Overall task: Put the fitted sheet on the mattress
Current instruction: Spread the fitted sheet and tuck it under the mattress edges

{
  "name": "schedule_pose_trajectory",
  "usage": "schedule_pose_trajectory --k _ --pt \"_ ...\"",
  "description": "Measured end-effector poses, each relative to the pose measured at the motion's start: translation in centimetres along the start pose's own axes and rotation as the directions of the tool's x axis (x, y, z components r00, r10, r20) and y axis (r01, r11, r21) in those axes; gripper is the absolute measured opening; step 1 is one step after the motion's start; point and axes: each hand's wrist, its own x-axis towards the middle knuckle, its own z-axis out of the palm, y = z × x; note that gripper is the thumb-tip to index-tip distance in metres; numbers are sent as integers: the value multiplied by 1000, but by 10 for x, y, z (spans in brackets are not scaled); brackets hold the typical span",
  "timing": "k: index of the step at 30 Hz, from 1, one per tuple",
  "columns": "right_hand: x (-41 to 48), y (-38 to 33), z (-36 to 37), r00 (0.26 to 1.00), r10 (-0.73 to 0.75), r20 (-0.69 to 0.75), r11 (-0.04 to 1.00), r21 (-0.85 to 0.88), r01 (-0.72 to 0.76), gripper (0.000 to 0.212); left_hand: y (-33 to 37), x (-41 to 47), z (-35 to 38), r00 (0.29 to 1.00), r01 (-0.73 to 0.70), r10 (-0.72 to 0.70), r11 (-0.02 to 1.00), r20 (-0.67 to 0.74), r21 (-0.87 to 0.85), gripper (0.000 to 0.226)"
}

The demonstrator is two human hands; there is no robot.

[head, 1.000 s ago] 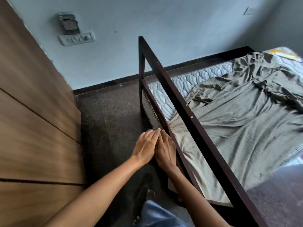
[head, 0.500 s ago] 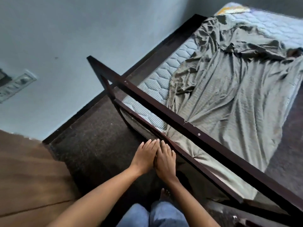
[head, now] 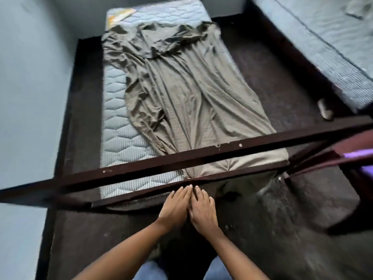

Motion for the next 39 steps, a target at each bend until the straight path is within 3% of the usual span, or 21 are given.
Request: schedule_pose_trajectory --k 7,10,14,17,21,24,29,32,34,39 --pt "-21 -33 34 955 292 -43 954 80 -288 52 -17 -6 21 985 -171 168 978 38 117 59" --pt "-25 -35 49 955 291 -58 954 94 -285 47 -19 -13 36 988 -147 145 988 45 52 58" --pt "-25 -30 78 942 318 -103 939 170 -299 72 -21 -13 59 985 -173 172 981 22 92 58" --pt "-18 -25 95 949 292 -117 943 201 -266 65 -25 -6 86 986 -168 166 980 26 103 58" --pt "2 -12 129 883 354 -308 921 277 -273 58 -39 19 124 963 -233 242 969 -123 84 58" --pt "39 -2 170 915 307 -262 914 350 -207 58 -64 53 152 932 -255 279 958 -232 129 60" --pt "86 2 245 746 363 -558 905 402 -139 60 -99 103 199 818 -327 435 890 -377 318 61" --pt "101 10 268 636 318 -703 940 319 -118 54 -116 118 214 675 -381 544 836 -499 395 64" --pt "113 16 275 539 285 -793 957 268 -112 49 -122 125 217 571 -422 596 803 -564 422 64" --pt "128 17 280 258 228 -939 972 202 -121 33 -125 136 226 397 -462 614 776 -682 429 50"
